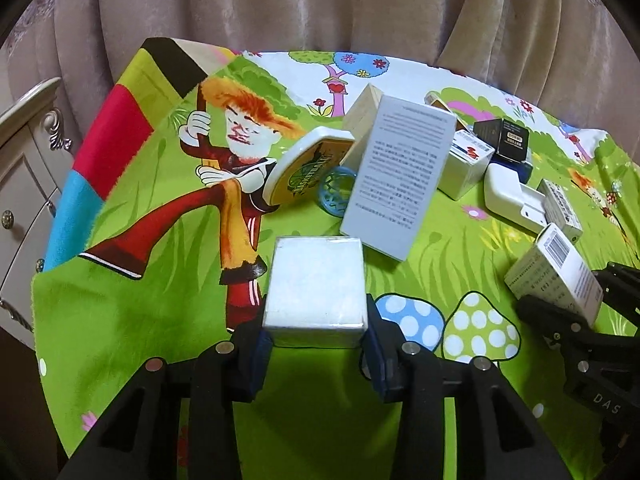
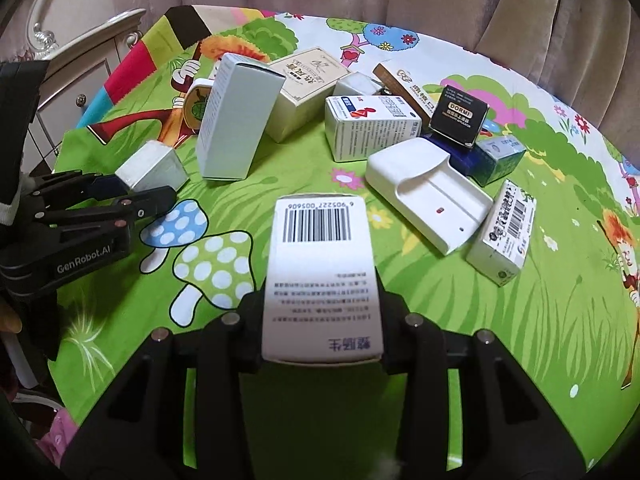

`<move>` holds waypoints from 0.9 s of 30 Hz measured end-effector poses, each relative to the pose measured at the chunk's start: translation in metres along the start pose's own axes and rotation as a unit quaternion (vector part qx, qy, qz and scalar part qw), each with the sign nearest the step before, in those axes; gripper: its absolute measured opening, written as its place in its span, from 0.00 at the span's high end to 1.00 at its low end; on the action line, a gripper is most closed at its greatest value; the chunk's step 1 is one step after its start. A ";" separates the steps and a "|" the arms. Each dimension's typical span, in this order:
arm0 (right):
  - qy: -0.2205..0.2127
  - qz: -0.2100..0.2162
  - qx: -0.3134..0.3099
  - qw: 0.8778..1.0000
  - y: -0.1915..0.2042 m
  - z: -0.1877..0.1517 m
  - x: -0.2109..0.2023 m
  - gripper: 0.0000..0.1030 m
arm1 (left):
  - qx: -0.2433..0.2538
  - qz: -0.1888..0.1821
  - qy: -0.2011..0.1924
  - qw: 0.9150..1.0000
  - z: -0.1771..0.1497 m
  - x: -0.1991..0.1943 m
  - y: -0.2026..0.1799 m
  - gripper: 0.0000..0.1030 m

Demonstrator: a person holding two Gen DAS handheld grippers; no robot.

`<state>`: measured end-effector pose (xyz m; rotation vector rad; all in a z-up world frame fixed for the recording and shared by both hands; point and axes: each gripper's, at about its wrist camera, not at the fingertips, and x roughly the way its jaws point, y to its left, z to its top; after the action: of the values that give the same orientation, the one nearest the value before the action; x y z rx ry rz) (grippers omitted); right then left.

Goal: Organize rigid objects
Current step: 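Carry both held boxes from the table to the storage box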

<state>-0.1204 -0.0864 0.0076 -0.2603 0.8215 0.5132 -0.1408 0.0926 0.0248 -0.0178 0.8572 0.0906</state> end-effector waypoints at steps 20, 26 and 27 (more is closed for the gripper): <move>0.001 0.003 -0.010 1.000 0.020 -0.028 -0.025 0.58 | -0.005 0.008 -0.004 1.000 -0.030 -0.024 -0.001 0.61; 0.004 0.011 -0.010 1.000 0.020 -0.047 -0.041 0.58 | 0.003 -0.018 -0.002 1.000 -0.061 -0.052 -0.015 0.61; 0.005 0.012 -0.010 1.000 0.021 -0.050 -0.044 0.58 | 0.010 -0.020 -0.002 1.000 -0.065 -0.056 -0.019 0.61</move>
<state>-0.1879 -0.1043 0.0072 -0.2715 0.8302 0.5420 -0.2243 0.0665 0.0244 -0.0150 0.8526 0.0451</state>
